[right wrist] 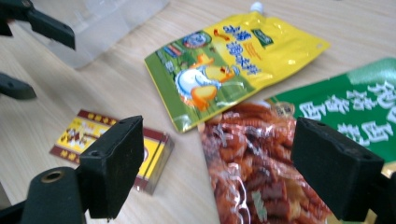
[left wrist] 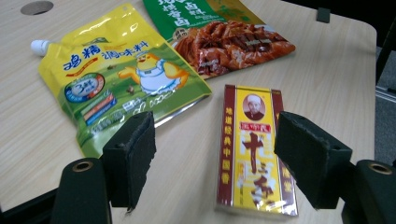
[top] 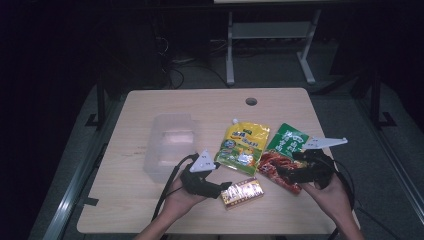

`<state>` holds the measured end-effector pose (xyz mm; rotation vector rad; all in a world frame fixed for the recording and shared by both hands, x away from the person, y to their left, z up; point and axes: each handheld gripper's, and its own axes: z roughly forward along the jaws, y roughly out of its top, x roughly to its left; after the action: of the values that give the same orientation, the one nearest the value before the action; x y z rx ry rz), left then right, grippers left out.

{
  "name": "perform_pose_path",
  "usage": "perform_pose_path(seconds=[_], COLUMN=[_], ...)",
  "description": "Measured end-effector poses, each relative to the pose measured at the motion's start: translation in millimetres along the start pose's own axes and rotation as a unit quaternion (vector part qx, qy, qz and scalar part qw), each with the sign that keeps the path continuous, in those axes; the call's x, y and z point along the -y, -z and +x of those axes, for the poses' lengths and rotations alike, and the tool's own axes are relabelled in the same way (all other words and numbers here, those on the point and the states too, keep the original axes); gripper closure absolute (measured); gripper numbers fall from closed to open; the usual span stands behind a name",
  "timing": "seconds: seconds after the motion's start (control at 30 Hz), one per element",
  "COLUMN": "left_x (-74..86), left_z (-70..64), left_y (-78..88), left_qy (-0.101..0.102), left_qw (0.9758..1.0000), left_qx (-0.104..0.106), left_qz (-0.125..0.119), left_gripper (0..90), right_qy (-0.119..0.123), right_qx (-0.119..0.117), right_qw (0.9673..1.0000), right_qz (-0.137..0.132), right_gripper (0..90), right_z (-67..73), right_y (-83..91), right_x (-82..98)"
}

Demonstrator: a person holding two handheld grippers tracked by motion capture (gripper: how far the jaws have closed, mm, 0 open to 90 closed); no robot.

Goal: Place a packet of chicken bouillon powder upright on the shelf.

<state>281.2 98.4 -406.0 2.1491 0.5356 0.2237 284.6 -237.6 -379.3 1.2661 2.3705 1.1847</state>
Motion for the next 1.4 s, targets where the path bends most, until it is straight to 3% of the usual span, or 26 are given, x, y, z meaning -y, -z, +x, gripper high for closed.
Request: perform_pose_path(seconds=[0.33,0.53,0.73,0.9,1.1,1.23,1.3,1.33,1.4], left_x=[-15.2,-22.4,-26.7,-31.2,-32.4,-30.8,-30.2,-28.7,-26.6], left_z=[8.0,14.9,20.6,28.5,32.6,36.3,35.2,35.1,35.7], left_y=[-17.9,-33.1,-44.8,-59.7,-70.2,-77.4,-81.7,-86.4,-90.7], left_qy=[-0.004,0.005,0.006,0.015,0.014,0.027,0.030,0.026,0.034], left_qw=[0.9999,0.9996,0.9993,0.9985,0.9975,0.9962,0.9954,0.9936,0.9925], left_qx=[0.000,0.000,-0.006,-0.015,-0.028,-0.036,-0.044,-0.057,-0.060], left_qz=[0.013,0.027,0.036,0.051,0.064,0.074,0.081,0.094,0.101], left_gripper=[33.8,39.5,50.2,60.5,68.4,75.9,77.1,77.3,77.7], right_qy=[0.002,0.001,-0.003,-0.018,-0.031,-0.053,-0.060,-0.063,-0.079], right_qx=[-0.010,-0.008,-0.004,-0.003,0.012,0.019,0.025,0.027,0.023], right_qw=[0.9998,0.9996,0.9994,0.9989,0.9968,0.9943,0.9935,0.9931,0.9911], right_qz=[0.016,0.026,0.034,0.043,0.073,0.090,0.094,0.095,0.104], right_gripper=[16.7,17.2,18.5,20.8,23.1,25.7,27.5,27.4,27.7], right_z=[-5.4,-11.2,-17.0,-27.5,-35.7,-46.8,-51.2,-54.4,-59.8], right_y=[-14.9,-26.4,-38.8,-61.5,-87.5,-107.7,-113.3,-115.9,-121.2], right_x=[-31.8,-55.3,-73.5,-89.5,-91.9,-86.8,-85.3,-84.3,-81.6])
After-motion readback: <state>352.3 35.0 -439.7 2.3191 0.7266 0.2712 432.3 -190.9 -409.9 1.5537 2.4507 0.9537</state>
